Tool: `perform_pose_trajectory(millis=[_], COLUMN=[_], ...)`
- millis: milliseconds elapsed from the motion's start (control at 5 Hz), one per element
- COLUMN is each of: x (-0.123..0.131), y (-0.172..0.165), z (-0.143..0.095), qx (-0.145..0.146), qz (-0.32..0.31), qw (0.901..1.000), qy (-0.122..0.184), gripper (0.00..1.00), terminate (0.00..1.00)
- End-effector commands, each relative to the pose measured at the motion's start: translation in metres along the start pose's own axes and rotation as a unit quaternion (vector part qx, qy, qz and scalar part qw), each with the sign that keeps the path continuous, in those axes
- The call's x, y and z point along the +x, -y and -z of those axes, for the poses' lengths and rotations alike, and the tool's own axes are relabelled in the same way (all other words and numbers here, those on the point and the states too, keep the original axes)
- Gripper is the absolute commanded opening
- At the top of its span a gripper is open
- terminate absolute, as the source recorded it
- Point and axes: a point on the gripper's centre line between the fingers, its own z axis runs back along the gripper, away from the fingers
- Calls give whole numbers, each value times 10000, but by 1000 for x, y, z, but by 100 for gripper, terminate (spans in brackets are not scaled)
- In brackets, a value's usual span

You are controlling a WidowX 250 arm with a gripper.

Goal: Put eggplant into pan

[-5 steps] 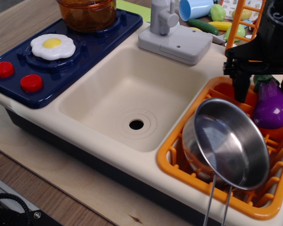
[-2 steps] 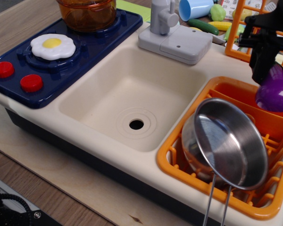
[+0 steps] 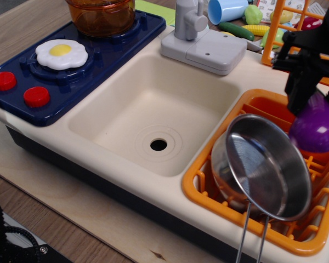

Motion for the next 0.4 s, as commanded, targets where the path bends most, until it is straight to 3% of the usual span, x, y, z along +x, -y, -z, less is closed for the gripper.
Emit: perform_pose_trajectory(millis=[0,200], x=[-5,-5], y=[-15,-15], z=[-9,-9], qx=[-115,-115], qz=[426,426], qw=[9983,9983], qy=[380,380], gripper=[0,100], terminate=[0,0])
